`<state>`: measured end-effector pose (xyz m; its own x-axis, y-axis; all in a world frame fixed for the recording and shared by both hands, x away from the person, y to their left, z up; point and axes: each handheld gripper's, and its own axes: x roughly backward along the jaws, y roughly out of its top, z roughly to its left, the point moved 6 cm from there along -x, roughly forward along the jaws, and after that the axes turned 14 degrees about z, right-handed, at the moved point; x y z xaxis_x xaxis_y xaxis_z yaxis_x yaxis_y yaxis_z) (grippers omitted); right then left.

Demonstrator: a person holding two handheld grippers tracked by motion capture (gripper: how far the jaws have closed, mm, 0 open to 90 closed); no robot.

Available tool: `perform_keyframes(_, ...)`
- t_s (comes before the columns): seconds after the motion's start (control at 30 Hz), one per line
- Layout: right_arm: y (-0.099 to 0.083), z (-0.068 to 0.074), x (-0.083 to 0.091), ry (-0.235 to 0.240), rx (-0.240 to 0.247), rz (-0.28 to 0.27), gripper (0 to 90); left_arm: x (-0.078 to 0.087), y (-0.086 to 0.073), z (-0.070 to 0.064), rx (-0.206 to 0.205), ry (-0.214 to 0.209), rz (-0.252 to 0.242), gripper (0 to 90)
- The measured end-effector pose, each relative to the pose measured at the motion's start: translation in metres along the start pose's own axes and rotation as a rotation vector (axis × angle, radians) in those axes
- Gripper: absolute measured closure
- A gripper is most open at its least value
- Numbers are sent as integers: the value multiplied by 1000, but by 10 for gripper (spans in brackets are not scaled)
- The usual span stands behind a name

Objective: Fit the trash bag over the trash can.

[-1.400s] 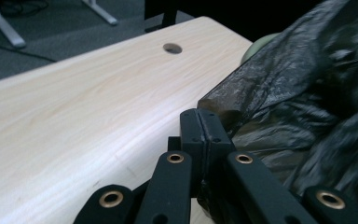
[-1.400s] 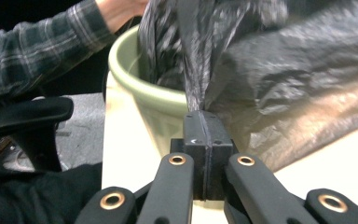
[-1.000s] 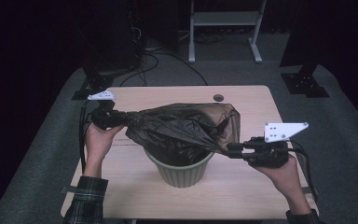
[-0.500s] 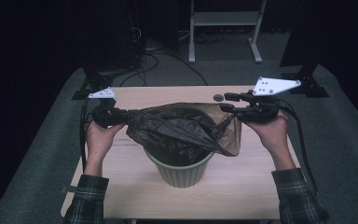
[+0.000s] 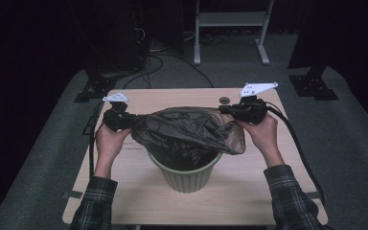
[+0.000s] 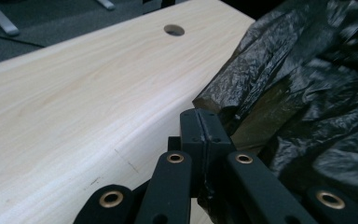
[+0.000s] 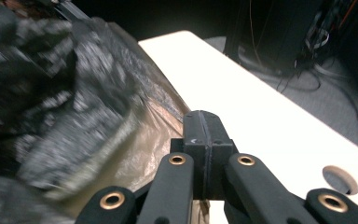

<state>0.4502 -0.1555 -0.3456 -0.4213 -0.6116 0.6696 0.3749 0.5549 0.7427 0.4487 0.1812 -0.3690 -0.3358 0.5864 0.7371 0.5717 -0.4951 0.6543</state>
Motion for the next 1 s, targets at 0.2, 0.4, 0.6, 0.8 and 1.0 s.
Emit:
perform_keyframes(0.2,-21,-5,-27,7,-43,66,899,-17,-11,4,11,12,60,899)
perform_keyframes(0.4,-44,-3,-44,32,-74,98,899,-26,-24,5,25,-1,86,899)
perform_keyframes(0.6,-61,1,-54,51,-87,118,899,-36,-37,2,28,-7,106,899)
perform_keyframes(0.8,-67,3,-53,51,-95,111,852,-35,-38,2,30,-16,97,899)
perform_keyframes(1.0,-48,-6,-15,5,-119,8,740,-27,-32,1,17,-12,76,899)
